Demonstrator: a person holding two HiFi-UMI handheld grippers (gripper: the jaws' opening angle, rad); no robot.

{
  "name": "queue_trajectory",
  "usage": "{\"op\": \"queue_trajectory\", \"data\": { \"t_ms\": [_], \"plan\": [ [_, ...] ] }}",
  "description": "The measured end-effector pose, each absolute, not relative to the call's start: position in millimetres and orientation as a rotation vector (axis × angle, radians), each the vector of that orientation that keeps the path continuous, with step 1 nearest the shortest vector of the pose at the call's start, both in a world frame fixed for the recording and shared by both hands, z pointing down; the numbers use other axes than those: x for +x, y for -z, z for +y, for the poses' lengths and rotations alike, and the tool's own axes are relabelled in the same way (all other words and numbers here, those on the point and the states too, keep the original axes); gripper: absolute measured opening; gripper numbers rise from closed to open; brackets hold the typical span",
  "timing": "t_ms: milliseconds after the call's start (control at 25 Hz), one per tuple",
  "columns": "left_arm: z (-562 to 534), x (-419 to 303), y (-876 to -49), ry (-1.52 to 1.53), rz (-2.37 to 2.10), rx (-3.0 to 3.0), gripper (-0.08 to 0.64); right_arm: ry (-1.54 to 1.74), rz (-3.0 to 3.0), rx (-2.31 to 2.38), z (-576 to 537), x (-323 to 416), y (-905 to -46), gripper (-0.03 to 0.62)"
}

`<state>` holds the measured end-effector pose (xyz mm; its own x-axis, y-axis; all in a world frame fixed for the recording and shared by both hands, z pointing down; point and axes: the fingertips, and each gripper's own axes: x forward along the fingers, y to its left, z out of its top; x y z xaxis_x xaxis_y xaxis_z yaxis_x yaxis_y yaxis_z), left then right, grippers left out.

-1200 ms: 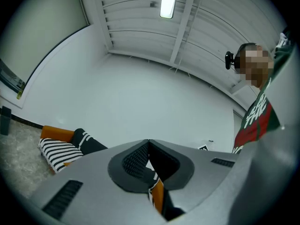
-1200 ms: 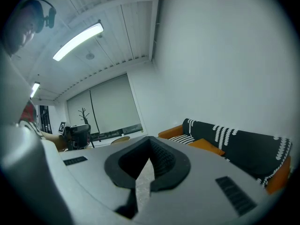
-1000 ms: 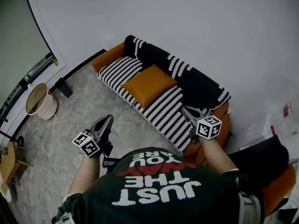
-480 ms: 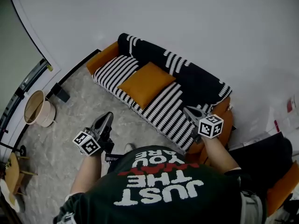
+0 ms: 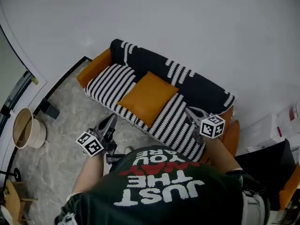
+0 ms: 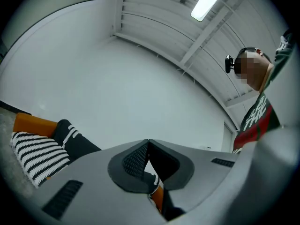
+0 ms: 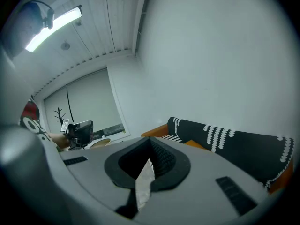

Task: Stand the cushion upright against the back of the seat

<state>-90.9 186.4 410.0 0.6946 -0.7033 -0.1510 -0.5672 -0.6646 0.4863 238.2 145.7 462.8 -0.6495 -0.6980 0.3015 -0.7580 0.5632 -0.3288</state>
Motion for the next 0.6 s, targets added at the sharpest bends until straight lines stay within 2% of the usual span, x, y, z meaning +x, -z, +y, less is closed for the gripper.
{"op": "queue_trajectory", "data": {
  "t_ms": [320,600],
  "plan": [
    [68,-191,-421,0.387,-0.942,2.477,0.012,-0.651,-2.613,1.277,34,143,-450,0.022],
    [15,-217,-451,0.352,-0.882,2.415,0.011,-0.696,-2.549,1.336,-17,117,-461,0.021]
  ]
}}
